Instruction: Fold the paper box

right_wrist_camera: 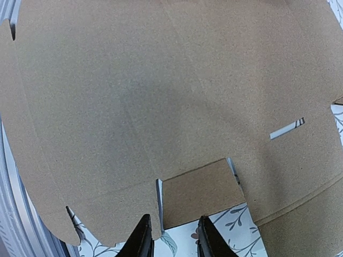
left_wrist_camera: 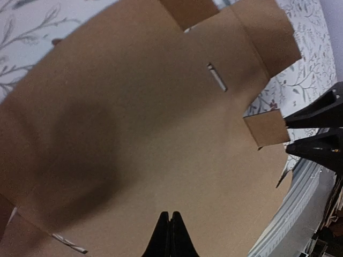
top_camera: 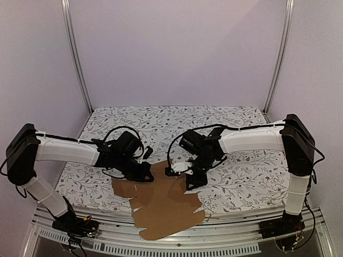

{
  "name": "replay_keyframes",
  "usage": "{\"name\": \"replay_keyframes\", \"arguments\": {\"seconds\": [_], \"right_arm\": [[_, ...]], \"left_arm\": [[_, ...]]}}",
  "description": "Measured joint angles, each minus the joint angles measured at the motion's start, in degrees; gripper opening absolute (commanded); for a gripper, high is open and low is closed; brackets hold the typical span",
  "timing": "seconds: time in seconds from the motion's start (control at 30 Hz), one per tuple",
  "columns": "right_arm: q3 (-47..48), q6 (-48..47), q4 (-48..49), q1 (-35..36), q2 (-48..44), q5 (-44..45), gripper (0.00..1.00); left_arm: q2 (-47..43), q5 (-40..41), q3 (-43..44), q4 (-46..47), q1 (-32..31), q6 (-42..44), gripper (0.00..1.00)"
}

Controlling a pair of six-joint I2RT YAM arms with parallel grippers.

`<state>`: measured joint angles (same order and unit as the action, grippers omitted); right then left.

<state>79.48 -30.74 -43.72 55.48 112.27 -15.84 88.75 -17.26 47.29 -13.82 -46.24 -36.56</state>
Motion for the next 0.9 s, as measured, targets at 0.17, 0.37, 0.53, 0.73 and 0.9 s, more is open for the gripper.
{"name": "replay_keyframes", "arguments": {"seconds": [0.17, 0.37, 0.53, 0.73, 0.9], "right_arm": [[0.04, -0.22, 0.00, 0.02, 0.00, -0.85, 0.23], [0.13, -1.29, -0.11, 0.85, 0.00, -1.03, 0.18], [1.92, -2.64, -1.01, 3.15, 0.24, -0.98, 0.14], [5.81, -2.84, -1.09, 5.25, 3.96, -1.49, 0.11], [7.45, -2.71, -0.68, 5.38, 6.75, -1.25, 0.06]], "left_arm": [[4.17, 2.86, -1.68, -3.82, 0.66, -0.11, 0.00], [8.04, 3.21, 0.48, -3.91, 0.92, 0.17, 0.00], [8.85, 3.19, 1.14, -3.37, 0.92, 0.35, 0.00], [9.09, 3.17, 1.33, -3.19, 0.94, 0.52, 0.00], [9.11, 3.17, 1.33, -2.97, 0.94, 0.55, 0.00]]}}
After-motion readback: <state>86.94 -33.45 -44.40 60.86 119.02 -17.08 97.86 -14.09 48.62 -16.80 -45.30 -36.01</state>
